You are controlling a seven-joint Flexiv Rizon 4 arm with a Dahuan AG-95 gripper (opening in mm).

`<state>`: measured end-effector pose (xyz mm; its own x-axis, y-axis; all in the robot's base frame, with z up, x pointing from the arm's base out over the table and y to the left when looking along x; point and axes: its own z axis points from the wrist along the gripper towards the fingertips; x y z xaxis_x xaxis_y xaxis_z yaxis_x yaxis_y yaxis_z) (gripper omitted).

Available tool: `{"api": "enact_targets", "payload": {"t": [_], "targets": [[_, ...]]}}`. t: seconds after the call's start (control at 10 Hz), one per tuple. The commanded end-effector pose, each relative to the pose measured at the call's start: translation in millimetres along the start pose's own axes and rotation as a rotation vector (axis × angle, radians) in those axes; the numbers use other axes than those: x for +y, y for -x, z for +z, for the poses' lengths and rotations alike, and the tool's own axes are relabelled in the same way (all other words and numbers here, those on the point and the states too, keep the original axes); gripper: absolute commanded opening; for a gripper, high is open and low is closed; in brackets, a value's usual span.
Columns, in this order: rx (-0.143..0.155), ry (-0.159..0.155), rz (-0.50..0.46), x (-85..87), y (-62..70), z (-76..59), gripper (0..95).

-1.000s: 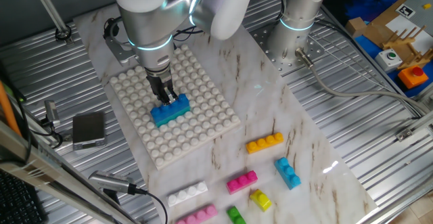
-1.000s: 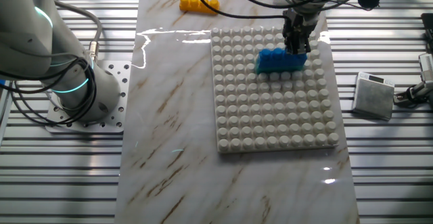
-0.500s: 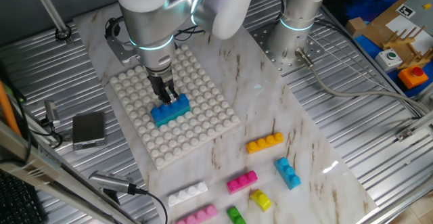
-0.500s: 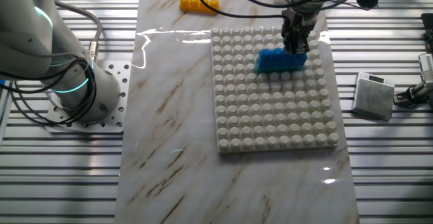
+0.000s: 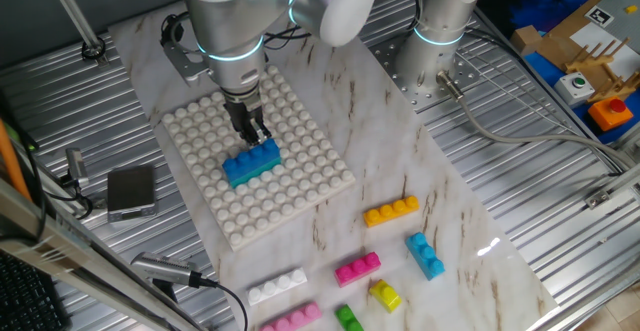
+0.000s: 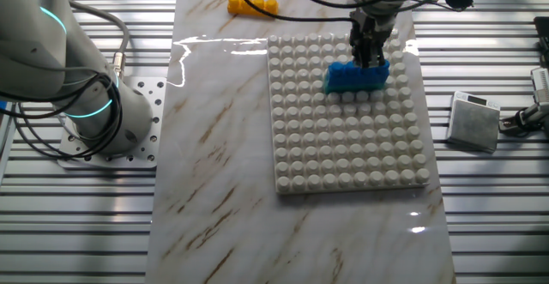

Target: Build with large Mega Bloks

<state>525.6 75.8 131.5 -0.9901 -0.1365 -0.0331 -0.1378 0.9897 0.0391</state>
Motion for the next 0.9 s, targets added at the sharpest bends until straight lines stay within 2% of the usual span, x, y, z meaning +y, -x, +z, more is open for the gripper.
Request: {"api": "enact_targets", "payload": {"t": [0.1,0.4,0.9], "targets": [[-0.003,-0.001,0.002,1.7,-7.2,1.5,0.0],[-0.004,-0.005,0.003,3.7,-15.3,7.7,0.0],[-0.008,0.006,-0.004,1.1,-16.5,20.7,0.0]]}}
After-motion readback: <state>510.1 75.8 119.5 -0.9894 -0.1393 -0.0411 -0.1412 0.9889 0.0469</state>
